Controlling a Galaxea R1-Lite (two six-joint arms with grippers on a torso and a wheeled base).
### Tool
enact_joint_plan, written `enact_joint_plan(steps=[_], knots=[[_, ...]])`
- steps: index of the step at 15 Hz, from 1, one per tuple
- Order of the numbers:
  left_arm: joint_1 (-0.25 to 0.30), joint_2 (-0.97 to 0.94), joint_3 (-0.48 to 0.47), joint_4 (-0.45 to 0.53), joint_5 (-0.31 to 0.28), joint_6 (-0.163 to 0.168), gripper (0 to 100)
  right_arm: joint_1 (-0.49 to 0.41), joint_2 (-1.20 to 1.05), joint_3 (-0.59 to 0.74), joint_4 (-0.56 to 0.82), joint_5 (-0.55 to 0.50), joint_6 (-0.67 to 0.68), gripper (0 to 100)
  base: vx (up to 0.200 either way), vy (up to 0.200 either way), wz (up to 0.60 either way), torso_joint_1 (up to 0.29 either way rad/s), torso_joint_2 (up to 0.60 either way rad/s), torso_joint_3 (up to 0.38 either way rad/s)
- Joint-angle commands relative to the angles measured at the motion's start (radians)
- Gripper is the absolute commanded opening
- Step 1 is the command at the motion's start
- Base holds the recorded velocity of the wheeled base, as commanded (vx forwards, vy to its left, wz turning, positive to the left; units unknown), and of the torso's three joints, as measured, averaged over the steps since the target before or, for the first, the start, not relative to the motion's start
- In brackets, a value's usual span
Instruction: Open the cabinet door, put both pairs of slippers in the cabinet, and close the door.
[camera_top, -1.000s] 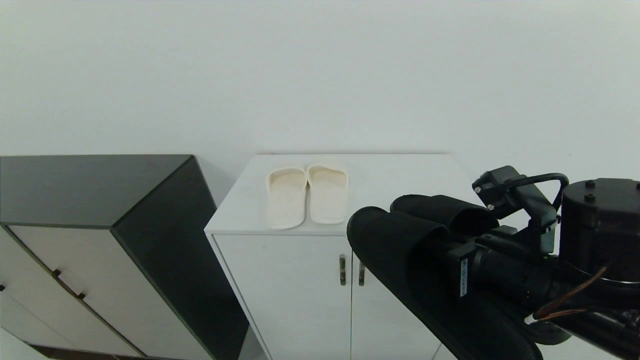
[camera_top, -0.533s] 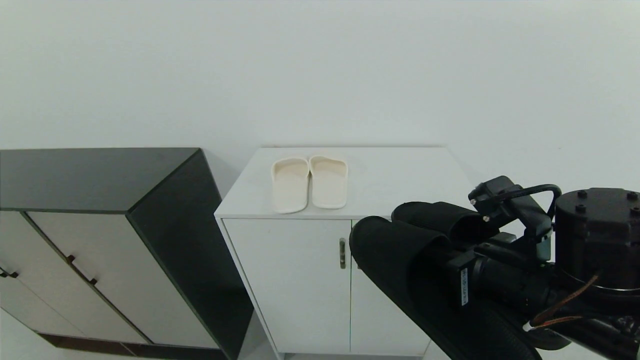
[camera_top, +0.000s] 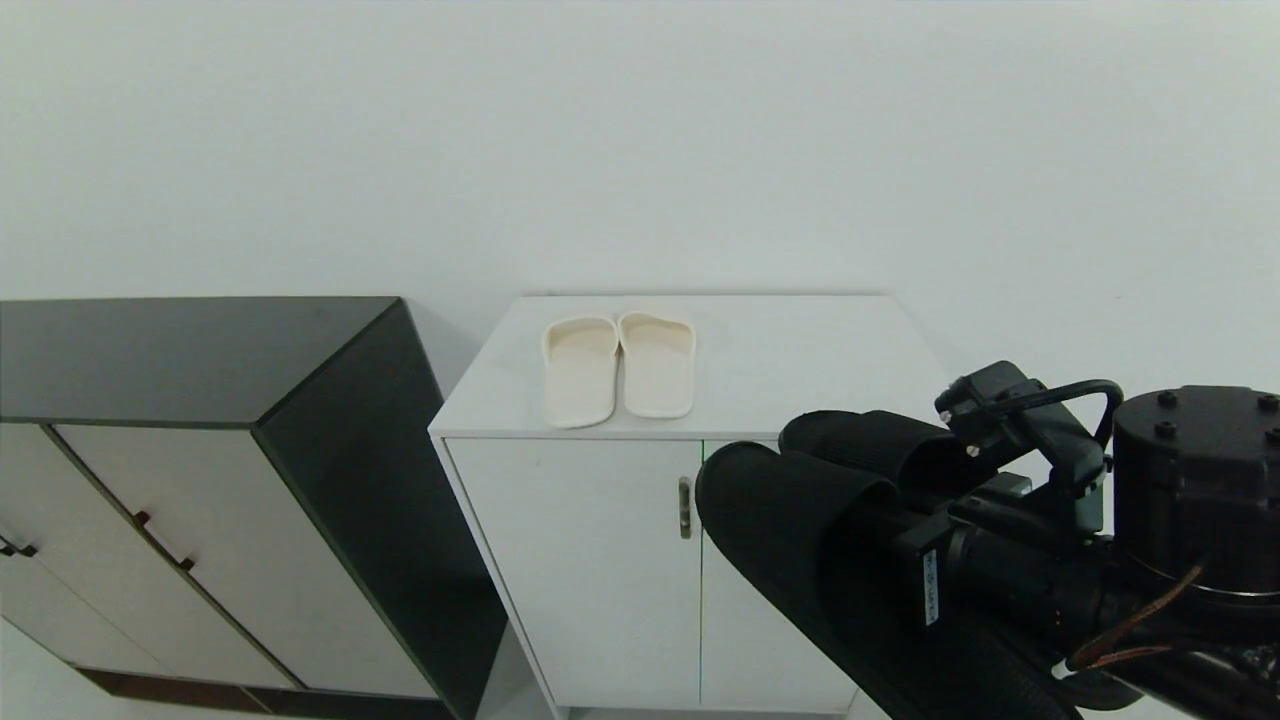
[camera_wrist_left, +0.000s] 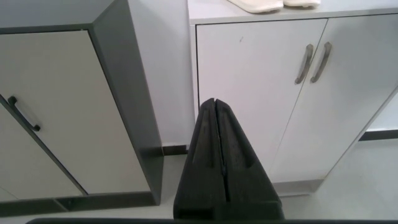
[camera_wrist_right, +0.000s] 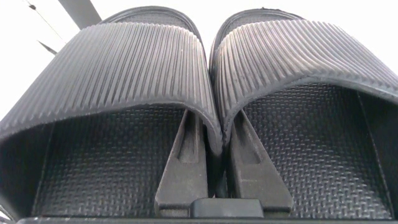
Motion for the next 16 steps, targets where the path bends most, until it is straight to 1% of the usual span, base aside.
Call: enact_joint_plan(steps=[1, 2, 4, 10, 14, 15, 16], knots=[[0.0, 0.0, 0.0, 0.0, 0.0, 0.0, 0, 0.003, 0.001, 0.001, 0.0, 0.002, 0.0, 0, 0.0, 0.0, 0.0, 0.0, 0.0, 0.0], [0.0, 0.0, 0.0, 0.0, 0.0, 0.0, 0, 0.003, 0.001, 0.004, 0.0, 0.008, 0.0, 0, 0.0, 0.0, 0.0, 0.0, 0.0, 0.0], [0.0, 0.0, 0.0, 0.0, 0.0, 0.0, 0, 0.004, 0.0, 0.004, 0.0, 0.008, 0.0, 0, 0.0, 0.0, 0.0, -0.149, 0.34, 0.19], [0.0, 0.0, 0.0, 0.0, 0.0, 0.0, 0, 0.004, -0.002, 0.027, -0.002, 0.009, -0.017, 0, 0.0, 0.0, 0.0, -0.215, 0.53, 0.305], [0.0, 0.0, 0.0, 0.0, 0.001, -0.005, 0, 0.003, 0.001, 0.037, -0.016, 0.011, -0.015, 0, 0.0, 0.0, 0.0, -0.201, 0.52, 0.319], [0.0, 0.0, 0.0, 0.0, 0.001, -0.011, 0, 0.003, 0.001, 0.04, -0.017, 0.011, -0.015, 0, 0.0, 0.0, 0.0, -0.188, 0.51, 0.315], [0.0, 0.0, 0.0, 0.0, 0.001, -0.015, 100, 0.003, 0.001, 0.04, -0.017, 0.011, -0.015, 0, 0.0, 0.0, 0.0, -0.178, 0.5, 0.32]])
